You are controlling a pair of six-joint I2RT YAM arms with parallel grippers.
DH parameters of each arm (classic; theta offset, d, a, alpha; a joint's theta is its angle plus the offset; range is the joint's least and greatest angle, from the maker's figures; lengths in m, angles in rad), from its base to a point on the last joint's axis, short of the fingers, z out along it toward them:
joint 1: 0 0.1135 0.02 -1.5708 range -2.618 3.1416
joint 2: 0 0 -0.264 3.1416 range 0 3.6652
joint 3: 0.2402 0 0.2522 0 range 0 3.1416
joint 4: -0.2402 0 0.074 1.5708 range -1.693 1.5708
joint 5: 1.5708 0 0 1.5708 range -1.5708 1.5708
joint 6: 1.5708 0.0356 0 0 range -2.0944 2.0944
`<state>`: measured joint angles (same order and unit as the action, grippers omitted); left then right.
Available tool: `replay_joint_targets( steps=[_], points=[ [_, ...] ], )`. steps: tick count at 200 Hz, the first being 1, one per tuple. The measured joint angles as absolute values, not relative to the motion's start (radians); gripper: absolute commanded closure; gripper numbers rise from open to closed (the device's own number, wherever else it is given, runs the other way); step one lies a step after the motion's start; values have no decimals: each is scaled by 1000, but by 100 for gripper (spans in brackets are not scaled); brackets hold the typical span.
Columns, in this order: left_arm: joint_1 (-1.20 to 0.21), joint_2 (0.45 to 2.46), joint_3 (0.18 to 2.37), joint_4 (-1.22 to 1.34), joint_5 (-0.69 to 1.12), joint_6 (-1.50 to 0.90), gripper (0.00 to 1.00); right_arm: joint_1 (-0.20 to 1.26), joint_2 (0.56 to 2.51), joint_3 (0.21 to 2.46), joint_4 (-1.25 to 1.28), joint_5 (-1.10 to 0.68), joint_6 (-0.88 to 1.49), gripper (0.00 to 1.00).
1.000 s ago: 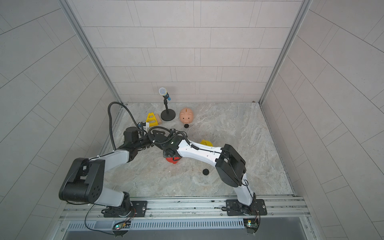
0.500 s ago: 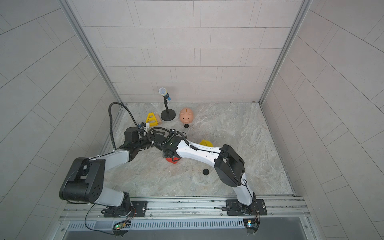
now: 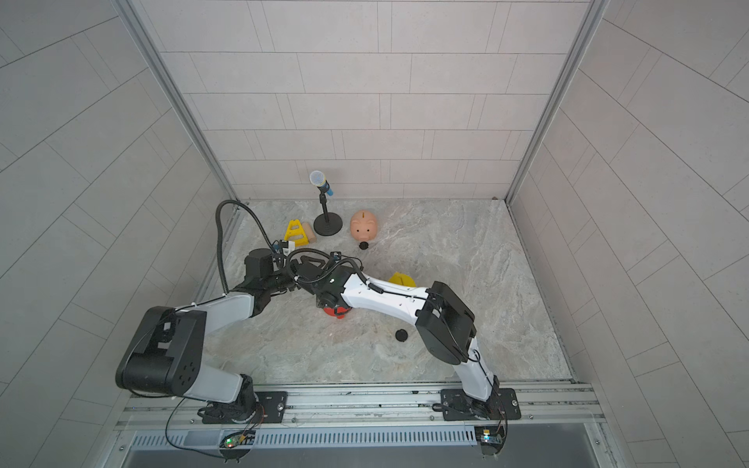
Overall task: Close piggy banks
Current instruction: Insert the knob into the piggy bank, then hold the piggy bank at the center of the board.
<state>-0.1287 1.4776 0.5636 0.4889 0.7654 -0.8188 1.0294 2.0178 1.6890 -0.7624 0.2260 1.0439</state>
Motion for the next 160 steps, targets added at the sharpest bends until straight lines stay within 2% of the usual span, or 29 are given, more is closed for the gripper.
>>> replay_joint_targets(
  steps=[160],
  points=[
    [-210,1456,458,513,717,-820,30,1017,2018,1686,-744,191,1055,100]
  ],
)
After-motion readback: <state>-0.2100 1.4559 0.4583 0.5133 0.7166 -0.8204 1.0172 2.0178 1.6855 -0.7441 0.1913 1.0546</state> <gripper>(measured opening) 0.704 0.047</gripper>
